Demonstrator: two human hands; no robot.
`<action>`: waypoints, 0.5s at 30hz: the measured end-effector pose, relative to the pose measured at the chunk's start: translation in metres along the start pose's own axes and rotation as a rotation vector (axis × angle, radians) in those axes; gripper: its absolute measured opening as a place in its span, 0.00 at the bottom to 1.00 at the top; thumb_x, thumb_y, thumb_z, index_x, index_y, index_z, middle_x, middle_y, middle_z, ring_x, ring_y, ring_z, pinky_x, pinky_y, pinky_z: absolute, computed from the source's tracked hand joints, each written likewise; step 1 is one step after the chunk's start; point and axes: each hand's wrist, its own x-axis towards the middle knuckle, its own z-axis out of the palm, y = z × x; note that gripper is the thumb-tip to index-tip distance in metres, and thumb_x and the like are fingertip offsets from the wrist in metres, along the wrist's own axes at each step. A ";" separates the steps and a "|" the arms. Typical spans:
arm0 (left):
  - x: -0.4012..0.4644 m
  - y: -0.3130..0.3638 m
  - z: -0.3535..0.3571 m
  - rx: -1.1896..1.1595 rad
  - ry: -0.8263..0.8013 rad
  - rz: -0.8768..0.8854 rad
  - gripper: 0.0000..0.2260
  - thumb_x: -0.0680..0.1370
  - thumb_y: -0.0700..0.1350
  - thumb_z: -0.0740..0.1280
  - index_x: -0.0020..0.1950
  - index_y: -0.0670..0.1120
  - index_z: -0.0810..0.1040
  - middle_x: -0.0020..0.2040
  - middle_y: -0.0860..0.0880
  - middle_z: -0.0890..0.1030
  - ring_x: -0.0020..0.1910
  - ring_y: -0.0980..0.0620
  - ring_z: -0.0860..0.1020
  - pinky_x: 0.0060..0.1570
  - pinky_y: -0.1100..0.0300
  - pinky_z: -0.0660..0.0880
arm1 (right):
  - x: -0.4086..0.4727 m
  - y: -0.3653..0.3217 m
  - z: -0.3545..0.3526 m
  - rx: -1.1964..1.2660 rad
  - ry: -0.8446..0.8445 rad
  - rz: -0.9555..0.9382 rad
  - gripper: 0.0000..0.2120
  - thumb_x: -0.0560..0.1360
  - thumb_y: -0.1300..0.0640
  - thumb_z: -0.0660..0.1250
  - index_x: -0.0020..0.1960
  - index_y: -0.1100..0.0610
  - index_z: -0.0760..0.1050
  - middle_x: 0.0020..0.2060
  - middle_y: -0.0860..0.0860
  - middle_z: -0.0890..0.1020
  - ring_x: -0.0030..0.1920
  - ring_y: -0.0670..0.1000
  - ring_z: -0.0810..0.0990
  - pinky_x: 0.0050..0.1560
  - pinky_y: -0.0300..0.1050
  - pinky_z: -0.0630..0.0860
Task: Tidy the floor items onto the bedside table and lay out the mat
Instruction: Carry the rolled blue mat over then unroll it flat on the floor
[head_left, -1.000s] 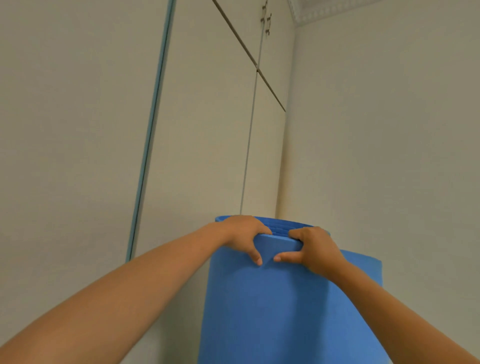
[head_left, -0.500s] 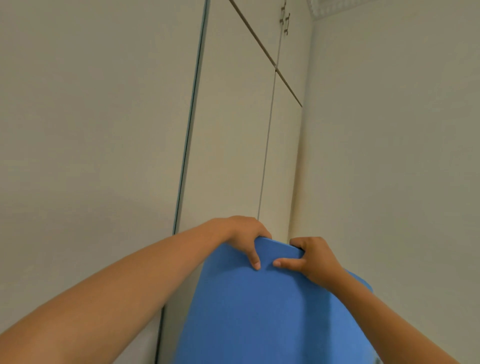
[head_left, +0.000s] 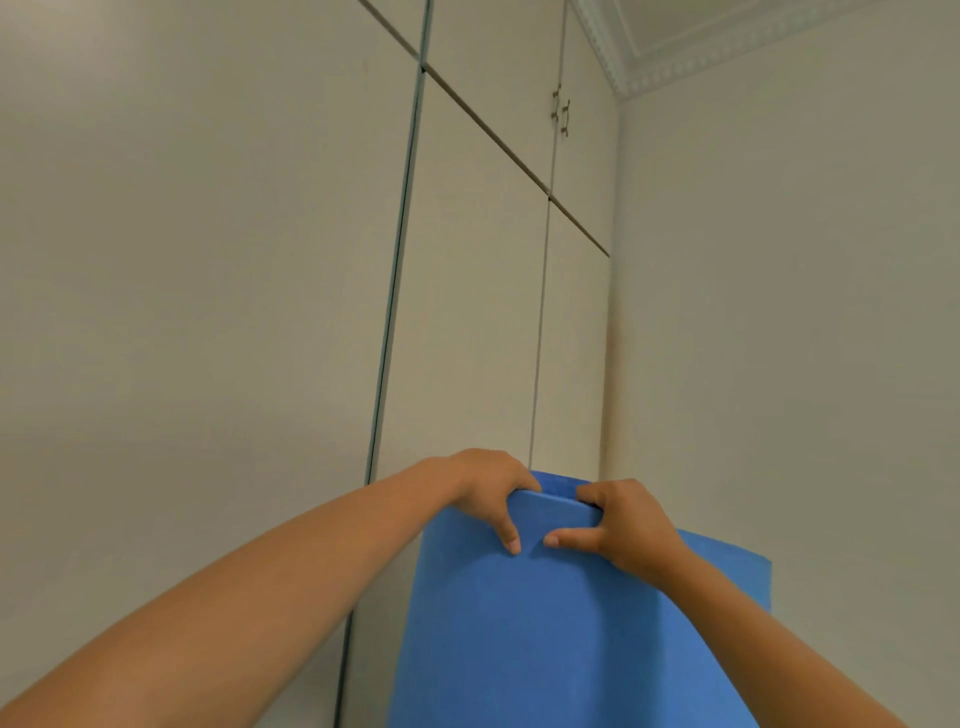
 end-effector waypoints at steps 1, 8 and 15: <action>0.001 0.002 -0.001 0.003 0.001 -0.008 0.18 0.70 0.50 0.74 0.57 0.46 0.77 0.55 0.47 0.81 0.46 0.51 0.74 0.41 0.60 0.67 | 0.000 0.001 -0.002 -0.014 -0.004 -0.011 0.24 0.64 0.40 0.74 0.27 0.50 0.61 0.23 0.47 0.65 0.24 0.45 0.63 0.26 0.38 0.60; 0.029 0.030 0.000 -0.014 0.000 -0.086 0.17 0.69 0.49 0.74 0.56 0.47 0.77 0.54 0.48 0.81 0.45 0.52 0.74 0.44 0.60 0.68 | 0.006 0.045 -0.016 0.007 -0.042 -0.069 0.23 0.64 0.39 0.73 0.28 0.50 0.63 0.24 0.47 0.67 0.26 0.45 0.64 0.27 0.37 0.60; 0.048 0.051 0.006 -0.062 -0.024 -0.130 0.18 0.69 0.50 0.75 0.56 0.48 0.77 0.55 0.49 0.81 0.50 0.49 0.77 0.46 0.60 0.69 | 0.002 0.075 -0.022 0.061 -0.065 -0.095 0.24 0.63 0.41 0.75 0.27 0.51 0.63 0.24 0.47 0.66 0.26 0.45 0.63 0.29 0.40 0.59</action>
